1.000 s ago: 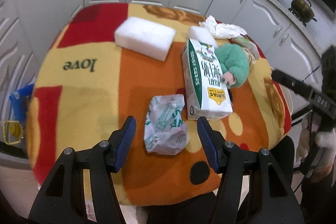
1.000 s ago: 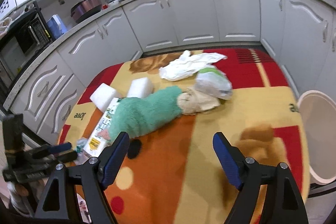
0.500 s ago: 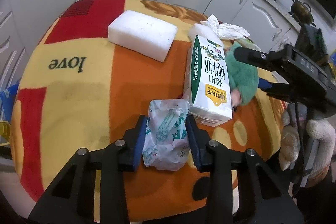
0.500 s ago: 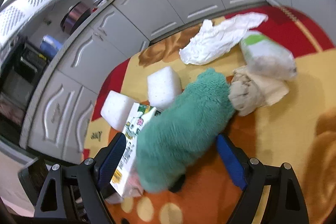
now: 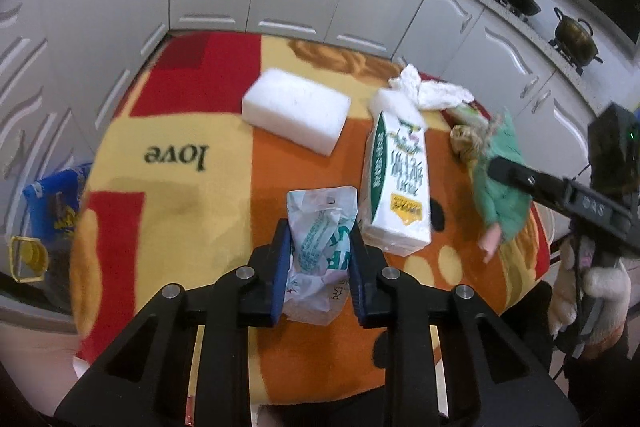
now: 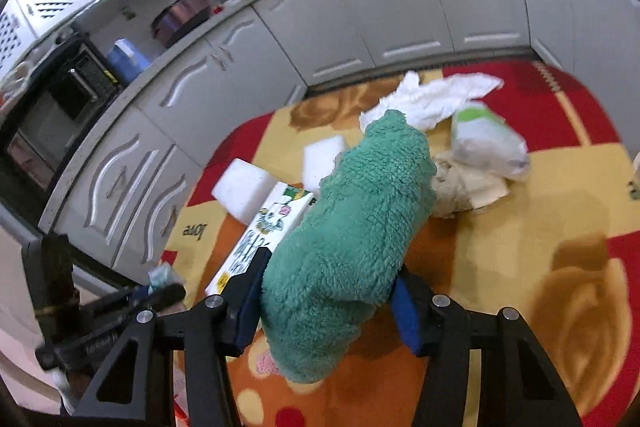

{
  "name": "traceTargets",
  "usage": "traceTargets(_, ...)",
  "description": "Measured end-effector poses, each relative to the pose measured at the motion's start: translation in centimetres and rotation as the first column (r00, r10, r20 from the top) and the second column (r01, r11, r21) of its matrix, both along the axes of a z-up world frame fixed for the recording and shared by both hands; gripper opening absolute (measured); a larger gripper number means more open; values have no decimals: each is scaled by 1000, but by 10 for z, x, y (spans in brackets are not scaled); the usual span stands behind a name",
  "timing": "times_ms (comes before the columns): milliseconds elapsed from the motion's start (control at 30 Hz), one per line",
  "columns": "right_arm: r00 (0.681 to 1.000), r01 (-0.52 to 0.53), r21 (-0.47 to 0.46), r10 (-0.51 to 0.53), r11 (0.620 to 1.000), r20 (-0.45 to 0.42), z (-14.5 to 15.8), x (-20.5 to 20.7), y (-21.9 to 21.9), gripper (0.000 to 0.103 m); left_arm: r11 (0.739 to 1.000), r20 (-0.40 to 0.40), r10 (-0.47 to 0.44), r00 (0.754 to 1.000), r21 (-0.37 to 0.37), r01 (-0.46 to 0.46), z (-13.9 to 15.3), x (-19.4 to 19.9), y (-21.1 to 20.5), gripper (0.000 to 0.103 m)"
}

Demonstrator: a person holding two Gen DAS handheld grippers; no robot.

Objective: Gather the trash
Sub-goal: 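Carry the wrapper and green cloth in both tools over the beige bin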

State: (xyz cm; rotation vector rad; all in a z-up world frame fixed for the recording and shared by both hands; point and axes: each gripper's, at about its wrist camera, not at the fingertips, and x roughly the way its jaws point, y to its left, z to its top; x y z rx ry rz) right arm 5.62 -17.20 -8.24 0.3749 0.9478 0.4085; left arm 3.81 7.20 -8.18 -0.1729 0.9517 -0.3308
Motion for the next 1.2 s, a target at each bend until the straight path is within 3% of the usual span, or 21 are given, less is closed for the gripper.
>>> traceTargets(200,998,13,-26,-12,1000,60,18,-20,-15,54,999,56,-32,998,-14,33,24,-5,-21,24)
traceTargets(667,989,85,-71,-75,994,129,39,-48,-53,54,982,121,-182,976,-23,187,52,5,-118,24)
traceTargets(1200,954,273,-126,-251,954,165,47,-77,-140,54,946,139,-324,936,26,324,55,17,-228,24)
